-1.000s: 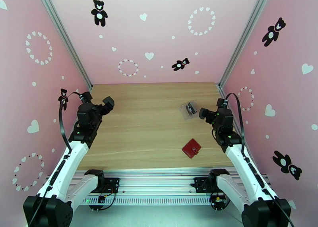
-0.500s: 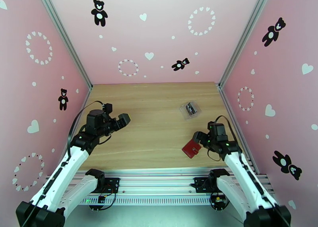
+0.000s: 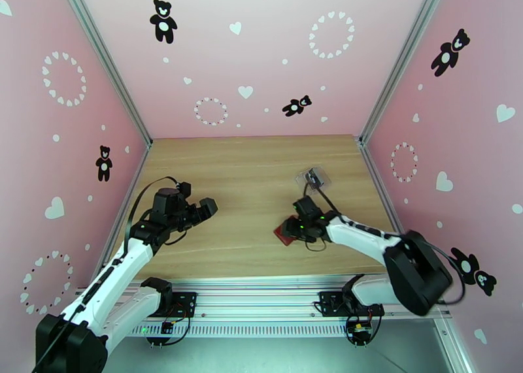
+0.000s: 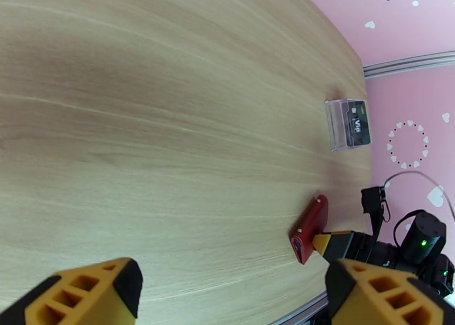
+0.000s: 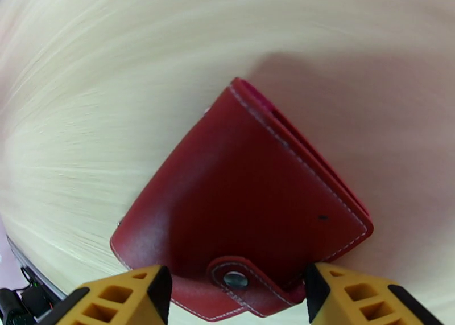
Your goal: Put the credit cards into the card holder
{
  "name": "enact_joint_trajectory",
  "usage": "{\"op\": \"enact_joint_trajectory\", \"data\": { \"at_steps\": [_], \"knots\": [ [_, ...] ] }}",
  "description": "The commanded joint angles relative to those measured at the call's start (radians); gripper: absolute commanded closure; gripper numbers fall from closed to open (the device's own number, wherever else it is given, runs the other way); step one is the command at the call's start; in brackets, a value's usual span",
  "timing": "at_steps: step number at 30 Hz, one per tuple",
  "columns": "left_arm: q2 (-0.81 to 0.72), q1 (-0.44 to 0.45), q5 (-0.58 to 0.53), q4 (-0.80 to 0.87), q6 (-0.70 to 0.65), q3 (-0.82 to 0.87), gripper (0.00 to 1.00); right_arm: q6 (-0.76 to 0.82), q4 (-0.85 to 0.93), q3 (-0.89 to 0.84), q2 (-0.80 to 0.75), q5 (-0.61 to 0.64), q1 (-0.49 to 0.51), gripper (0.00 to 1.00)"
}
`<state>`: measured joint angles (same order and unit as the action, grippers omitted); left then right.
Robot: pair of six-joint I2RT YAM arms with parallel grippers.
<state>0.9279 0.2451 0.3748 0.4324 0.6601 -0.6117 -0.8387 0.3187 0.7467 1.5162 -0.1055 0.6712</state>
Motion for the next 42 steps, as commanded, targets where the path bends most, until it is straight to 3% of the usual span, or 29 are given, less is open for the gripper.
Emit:
{"op": "enact_joint_trajectory", "data": {
  "at_steps": [1, 5, 10, 13, 18, 25, 32, 37, 42],
  "knots": [
    [0.002, 0.006, -0.005, -0.035, 0.008, 0.032, 0.10, 0.059, -0.004, 0.158, 0.164, -0.012, 0.091, 0.34],
    [-0.015, 0.006, -0.030, -0.022, 0.010, 0.051, 0.10, 0.159, 0.081, 0.334, 0.280, 0.006, 0.164, 0.37],
    [-0.020, 0.006, -0.059, -0.055, 0.019, 0.079, 0.15, 0.208, 0.115, 0.385, 0.254, 0.100, 0.172, 0.32],
    [0.027, 0.006, -0.022, -0.148, 0.050, 0.109, 0.21, 0.203, 0.145, 0.415, 0.263, 0.119, 0.172, 0.31],
    [0.184, 0.040, 0.017, -0.290, 0.067, 0.102, 0.33, 0.150, 0.181, 0.439, 0.276, 0.161, 0.172, 0.35],
    [0.530, 0.144, 0.040, -0.444, 0.069, -0.002, 0.49, 0.102, 0.165, 0.423, 0.279, 0.158, 0.164, 0.41],
    [0.725, 0.259, 0.020, -0.490, 0.053, -0.105, 0.53, 0.075, 0.133, 0.367, 0.250, 0.129, 0.135, 0.44],
    [0.733, 0.335, 0.002, -0.503, 0.075, -0.090, 0.60, 0.079, 0.131, 0.340, 0.230, 0.107, 0.094, 0.44],
    [0.643, 0.419, -0.070, -0.561, 0.158, 0.015, 0.65, 0.079, 0.119, 0.307, 0.196, 0.087, 0.060, 0.45]
  ]
}}
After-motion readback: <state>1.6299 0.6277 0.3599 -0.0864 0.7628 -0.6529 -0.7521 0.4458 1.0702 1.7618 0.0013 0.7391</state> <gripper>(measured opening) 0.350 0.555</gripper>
